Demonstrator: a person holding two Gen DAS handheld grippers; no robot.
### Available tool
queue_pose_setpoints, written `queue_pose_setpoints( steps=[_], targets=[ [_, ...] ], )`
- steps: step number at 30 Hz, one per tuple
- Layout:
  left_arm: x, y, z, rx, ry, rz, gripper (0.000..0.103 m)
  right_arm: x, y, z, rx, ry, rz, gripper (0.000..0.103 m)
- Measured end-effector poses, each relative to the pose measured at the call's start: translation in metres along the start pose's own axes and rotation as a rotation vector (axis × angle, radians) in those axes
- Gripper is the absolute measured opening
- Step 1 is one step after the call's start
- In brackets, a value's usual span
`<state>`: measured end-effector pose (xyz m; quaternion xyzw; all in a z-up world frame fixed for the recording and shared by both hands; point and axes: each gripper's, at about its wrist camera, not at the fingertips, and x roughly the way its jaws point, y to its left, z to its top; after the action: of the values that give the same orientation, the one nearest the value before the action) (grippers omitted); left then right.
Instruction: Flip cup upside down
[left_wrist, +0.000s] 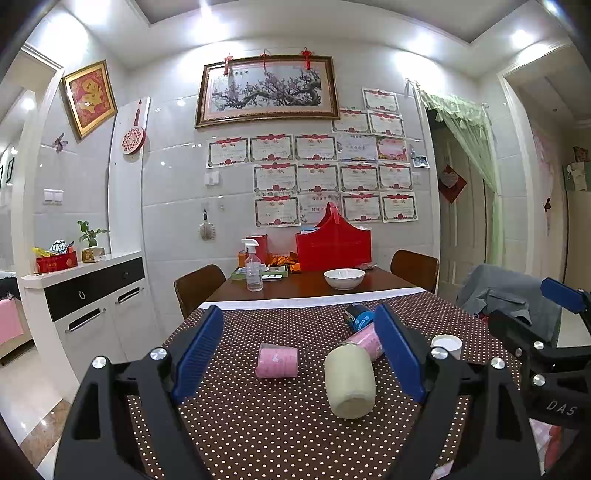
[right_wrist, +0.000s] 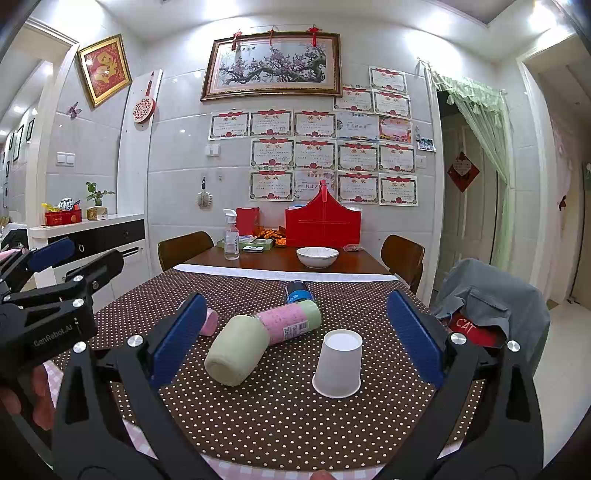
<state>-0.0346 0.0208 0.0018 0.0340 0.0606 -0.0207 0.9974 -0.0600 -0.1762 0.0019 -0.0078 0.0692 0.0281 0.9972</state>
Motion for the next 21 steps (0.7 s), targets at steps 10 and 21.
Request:
queue_pose_setpoints(
  steps=[10,21],
  targets=[
    [0.0003,-0.0014,-0.0011,0.007,-0.006,0.007,0.082,0.0015,-0.0014,-0.0034,-0.001,0.005,0.001,0.096],
    [0.0009,-0.0026,-0.0019,0.010,-0.005,0.005,0.082,0.0042,-0.0016,-0.0050,-0.001,0.007,0.001,0.096]
  ],
)
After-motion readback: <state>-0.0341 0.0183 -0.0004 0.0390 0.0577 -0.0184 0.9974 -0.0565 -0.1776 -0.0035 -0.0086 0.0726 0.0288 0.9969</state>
